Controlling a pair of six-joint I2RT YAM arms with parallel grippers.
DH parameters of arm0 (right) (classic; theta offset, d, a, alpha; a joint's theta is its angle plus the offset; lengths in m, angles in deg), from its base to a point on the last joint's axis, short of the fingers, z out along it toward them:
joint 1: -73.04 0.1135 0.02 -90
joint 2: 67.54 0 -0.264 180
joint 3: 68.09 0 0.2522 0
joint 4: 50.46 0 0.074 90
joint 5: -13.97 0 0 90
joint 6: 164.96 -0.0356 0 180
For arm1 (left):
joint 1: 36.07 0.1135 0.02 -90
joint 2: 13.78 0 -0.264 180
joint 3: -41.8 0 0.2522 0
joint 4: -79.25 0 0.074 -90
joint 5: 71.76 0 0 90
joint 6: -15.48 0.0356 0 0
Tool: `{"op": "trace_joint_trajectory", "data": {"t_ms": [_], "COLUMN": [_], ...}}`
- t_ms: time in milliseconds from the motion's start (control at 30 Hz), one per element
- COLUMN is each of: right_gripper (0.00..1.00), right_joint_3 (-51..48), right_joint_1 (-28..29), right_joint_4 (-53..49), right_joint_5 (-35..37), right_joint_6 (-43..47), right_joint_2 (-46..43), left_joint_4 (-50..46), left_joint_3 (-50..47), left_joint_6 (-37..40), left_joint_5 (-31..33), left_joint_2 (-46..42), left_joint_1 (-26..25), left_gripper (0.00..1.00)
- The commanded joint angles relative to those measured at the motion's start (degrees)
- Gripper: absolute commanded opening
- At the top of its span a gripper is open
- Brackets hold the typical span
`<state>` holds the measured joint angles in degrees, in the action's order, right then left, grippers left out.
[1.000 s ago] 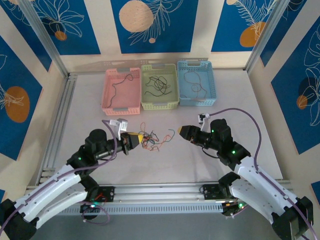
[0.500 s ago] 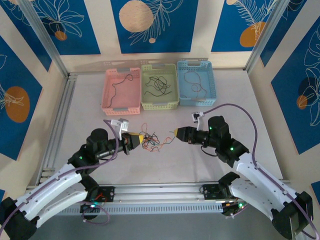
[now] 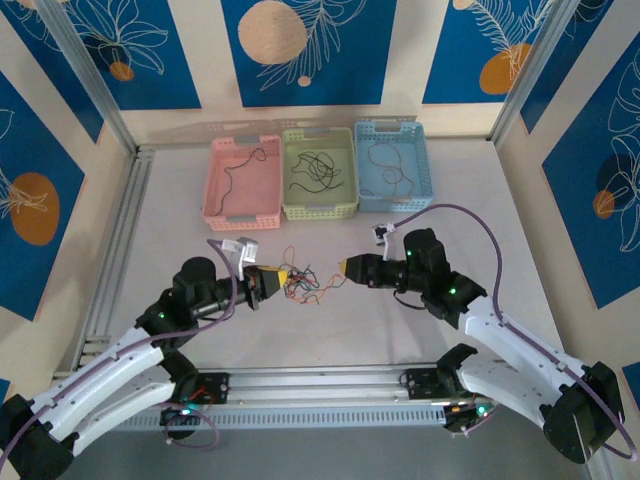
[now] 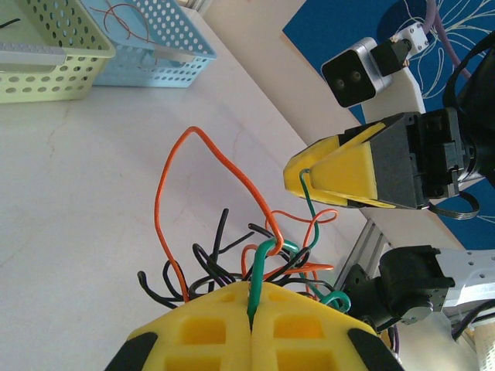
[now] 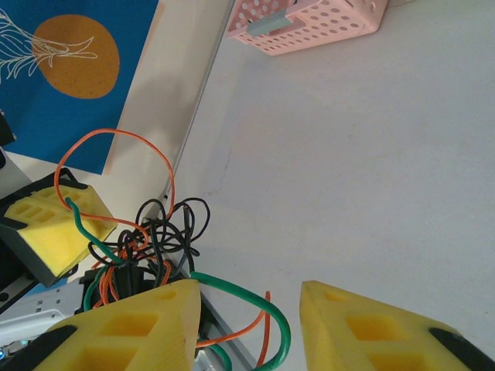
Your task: Untangle the cables
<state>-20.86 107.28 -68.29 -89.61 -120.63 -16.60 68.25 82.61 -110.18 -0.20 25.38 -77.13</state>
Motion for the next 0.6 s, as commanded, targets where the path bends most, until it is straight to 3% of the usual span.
{"op": "trace_joint_trajectory", "data": {"t_ms": [0,367,467,567], "right_gripper": [0.39,0.37,0.34,0.23], "right_joint_3": [1.15,4.21,4.46,5.08], "right_joint_1": [0.65,4.19,4.25,4.43], "right_joint_4": [1.31,-4.53,-4.72,-4.47], "right_joint_5": [-0.64,8.59,9.65,10.22], "right_joint_6": [1.59,9.64,10.35,10.57], "right_joint_2": [1.01,2.18,2.49,3.24], "left_joint_4": [1.39,1.1,1.1,1.1], "left_joint_3": [1.52,1.52,1.52,1.43], "left_joint_6": [0.39,0.41,0.35,0.34], "left_joint_5": [-1.48,-1.55,-1.69,-1.78], "left_joint_2": [-0.66,-0.66,-0.57,-0.57], "left_joint_1": [-0.17,-0.18,-0.23,-0.24], "left_gripper": [0.0,0.0,0.0,0.0]}}
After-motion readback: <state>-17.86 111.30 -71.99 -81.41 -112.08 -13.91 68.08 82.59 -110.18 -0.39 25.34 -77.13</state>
